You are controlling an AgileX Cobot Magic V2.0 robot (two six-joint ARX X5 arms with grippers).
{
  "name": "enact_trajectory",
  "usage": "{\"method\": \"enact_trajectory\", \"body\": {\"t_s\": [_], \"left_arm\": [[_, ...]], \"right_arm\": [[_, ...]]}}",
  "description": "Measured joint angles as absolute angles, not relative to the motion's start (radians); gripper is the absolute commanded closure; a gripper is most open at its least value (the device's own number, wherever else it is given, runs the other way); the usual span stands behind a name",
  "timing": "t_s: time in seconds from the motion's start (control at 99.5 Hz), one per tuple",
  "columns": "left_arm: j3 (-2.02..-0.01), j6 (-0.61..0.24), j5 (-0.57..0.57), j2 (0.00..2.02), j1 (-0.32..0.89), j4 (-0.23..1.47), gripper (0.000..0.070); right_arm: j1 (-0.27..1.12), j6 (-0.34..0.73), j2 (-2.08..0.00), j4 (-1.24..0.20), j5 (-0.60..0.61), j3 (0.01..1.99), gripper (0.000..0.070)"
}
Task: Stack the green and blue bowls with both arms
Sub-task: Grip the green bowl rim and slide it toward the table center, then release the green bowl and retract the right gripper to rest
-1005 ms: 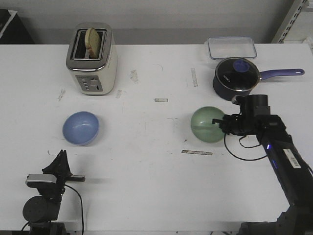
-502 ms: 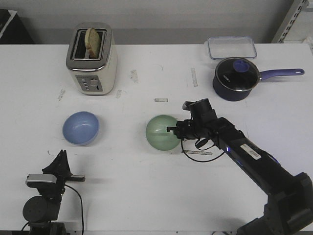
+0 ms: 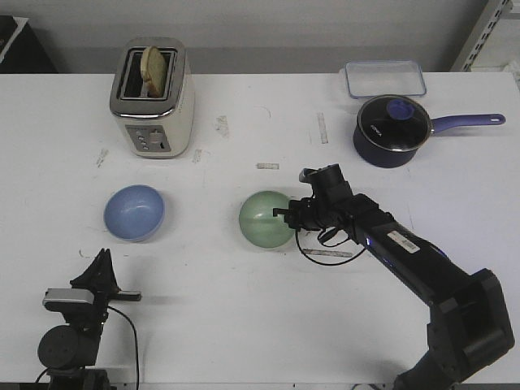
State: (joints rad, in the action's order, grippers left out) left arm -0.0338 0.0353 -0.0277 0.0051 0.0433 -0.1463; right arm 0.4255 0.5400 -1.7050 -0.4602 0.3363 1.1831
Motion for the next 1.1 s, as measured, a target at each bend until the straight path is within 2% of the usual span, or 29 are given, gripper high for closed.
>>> {"method": "enact_trajectory", "body": {"t_s": [0.151, 0.191, 0.281, 0.331, 0.492, 0.643, 0.743, 0.924, 0.984, 1.105], "left_arm": [[-0.034, 0.035, -0.028, 0.005, 0.043, -0.146, 0.0699], [-0.034, 0.035, -0.028, 0.005, 0.043, -0.146, 0.0699], [-0.034, 0.035, -0.028, 0.005, 0.043, -0.146, 0.0699], [-0.034, 0.035, -0.028, 0.005, 0.043, -0.146, 0.0699], [-0.034, 0.035, -0.028, 0.005, 0.043, -0.146, 0.0699], [-0.034, 0.035, -0.028, 0.005, 0.043, -0.146, 0.0699], [-0.034, 0.035, -0.028, 0.005, 0.043, -0.147, 0.0699], [-0.034, 0.035, -0.028, 0.005, 0.043, -0.146, 0.0699], [-0.034, 0.035, -0.028, 0.005, 0.043, -0.146, 0.0699], [-0.034, 0.035, -0.028, 0.005, 0.043, -0.146, 0.0699]], "right_arm": [[0.426, 0.541, -1.705, -0.457, 0.336, 1.183, 0.0529], [0.426, 0.541, -1.705, -0.452, 0.336, 1.183, 0.0479], [0.425, 0.541, -1.705, -0.443, 0.336, 1.183, 0.0313], [0.424, 0.541, -1.702, -0.442, 0.336, 1.183, 0.0257], [0.398, 0.526, -1.639, -0.442, 0.336, 1.183, 0.0251], [0.367, 0.44, -1.536, -0.442, 0.336, 1.183, 0.0254], [0.342, 0.36, -1.478, -0.435, 0.326, 1.182, 0.0276], [0.292, 0.224, -1.352, -0.367, 0.188, 1.094, 0.0535], [0.277, 0.176, -1.309, -0.328, 0.13, 1.047, 0.0584], [0.234, 0.097, -1.219, -0.225, 0.048, 0.934, 0.0635]]}}
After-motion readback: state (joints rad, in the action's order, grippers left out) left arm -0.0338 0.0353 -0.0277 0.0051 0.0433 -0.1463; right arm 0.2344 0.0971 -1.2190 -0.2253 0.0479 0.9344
